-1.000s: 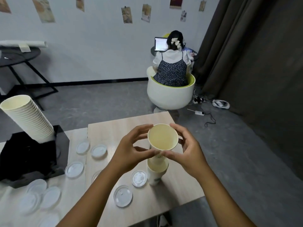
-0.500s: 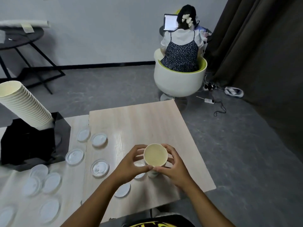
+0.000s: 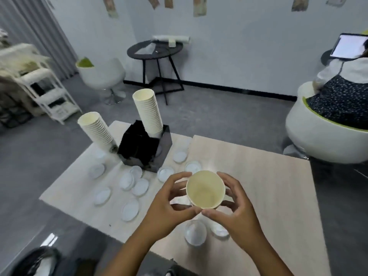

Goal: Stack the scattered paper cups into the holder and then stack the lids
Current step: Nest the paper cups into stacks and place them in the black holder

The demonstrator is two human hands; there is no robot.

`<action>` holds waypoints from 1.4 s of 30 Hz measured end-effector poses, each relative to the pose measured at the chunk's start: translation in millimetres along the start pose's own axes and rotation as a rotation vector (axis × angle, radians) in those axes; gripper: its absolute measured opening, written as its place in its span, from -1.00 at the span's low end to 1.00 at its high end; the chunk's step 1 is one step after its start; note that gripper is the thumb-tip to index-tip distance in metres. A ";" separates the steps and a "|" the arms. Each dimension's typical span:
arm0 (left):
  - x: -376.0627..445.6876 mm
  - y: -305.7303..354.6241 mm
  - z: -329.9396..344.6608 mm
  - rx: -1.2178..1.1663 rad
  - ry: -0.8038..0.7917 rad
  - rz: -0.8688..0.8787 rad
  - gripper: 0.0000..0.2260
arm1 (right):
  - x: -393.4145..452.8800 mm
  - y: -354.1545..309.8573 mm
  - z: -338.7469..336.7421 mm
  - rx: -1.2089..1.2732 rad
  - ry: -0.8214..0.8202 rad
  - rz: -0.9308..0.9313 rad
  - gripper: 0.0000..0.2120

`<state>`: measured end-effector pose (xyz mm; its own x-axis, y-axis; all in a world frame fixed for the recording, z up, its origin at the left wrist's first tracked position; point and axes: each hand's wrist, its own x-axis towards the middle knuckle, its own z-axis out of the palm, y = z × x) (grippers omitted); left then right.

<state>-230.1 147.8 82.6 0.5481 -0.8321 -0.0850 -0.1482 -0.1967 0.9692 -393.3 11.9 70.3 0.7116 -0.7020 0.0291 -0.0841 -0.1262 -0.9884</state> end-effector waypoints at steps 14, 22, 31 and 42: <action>11.4 50.6 -282.3 0.033 0.408 0.217 -0.34 | 154.2 -140.0 249.6 0.111 -0.279 -0.315 -0.19; 98.5 91.7 -460.5 0.044 0.389 0.372 -0.45 | 265.6 -235.5 374.0 0.067 -0.149 -0.445 -0.28; 178.3 6.1 -519.0 -0.166 0.255 0.268 -0.55 | 321.3 -191.0 439.9 0.074 -0.043 -0.266 -0.27; 220.2 -79.6 -512.9 -0.002 0.120 0.100 -0.47 | 339.6 -107.2 453.4 -0.109 -0.038 -0.078 -0.30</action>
<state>324.5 246.1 105.3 0.6250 -0.7796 0.0403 -0.2057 -0.1146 0.9719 173.5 104.9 118.7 0.7444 -0.6605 0.0979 -0.1013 -0.2567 -0.9612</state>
